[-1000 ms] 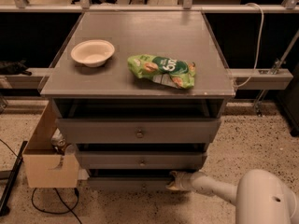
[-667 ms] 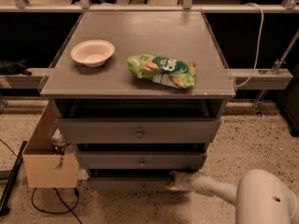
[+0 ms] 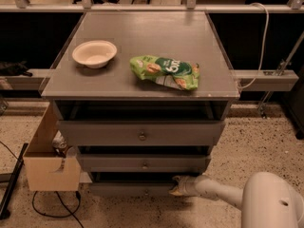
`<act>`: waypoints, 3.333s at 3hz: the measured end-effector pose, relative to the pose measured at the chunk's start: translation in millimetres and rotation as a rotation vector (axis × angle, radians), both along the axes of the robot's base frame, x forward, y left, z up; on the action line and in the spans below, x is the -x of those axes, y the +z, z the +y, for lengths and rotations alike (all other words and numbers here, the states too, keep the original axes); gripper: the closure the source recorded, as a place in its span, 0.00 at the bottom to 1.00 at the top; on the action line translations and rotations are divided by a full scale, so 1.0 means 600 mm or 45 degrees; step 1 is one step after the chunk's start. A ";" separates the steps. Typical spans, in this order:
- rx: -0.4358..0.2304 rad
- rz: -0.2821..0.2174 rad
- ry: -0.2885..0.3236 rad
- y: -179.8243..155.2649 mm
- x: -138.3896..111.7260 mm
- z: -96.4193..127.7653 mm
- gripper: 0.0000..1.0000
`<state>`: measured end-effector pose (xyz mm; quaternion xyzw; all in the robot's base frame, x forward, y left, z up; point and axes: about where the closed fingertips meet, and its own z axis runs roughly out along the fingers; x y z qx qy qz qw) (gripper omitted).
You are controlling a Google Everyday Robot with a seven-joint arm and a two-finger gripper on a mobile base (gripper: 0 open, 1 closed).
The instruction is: Open bottom drawer
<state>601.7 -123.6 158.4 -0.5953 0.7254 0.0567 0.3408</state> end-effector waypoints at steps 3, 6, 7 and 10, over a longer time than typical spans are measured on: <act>-0.001 0.010 -0.014 0.003 0.023 -0.008 0.81; -0.002 0.010 -0.013 0.003 0.024 -0.007 0.07; -0.003 0.012 -0.007 0.002 0.028 -0.007 0.30; -0.013 0.001 0.031 0.037 0.108 -0.038 1.00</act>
Offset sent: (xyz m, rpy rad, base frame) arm -0.4264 -0.0984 -0.0172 -0.0115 0.2050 -0.2160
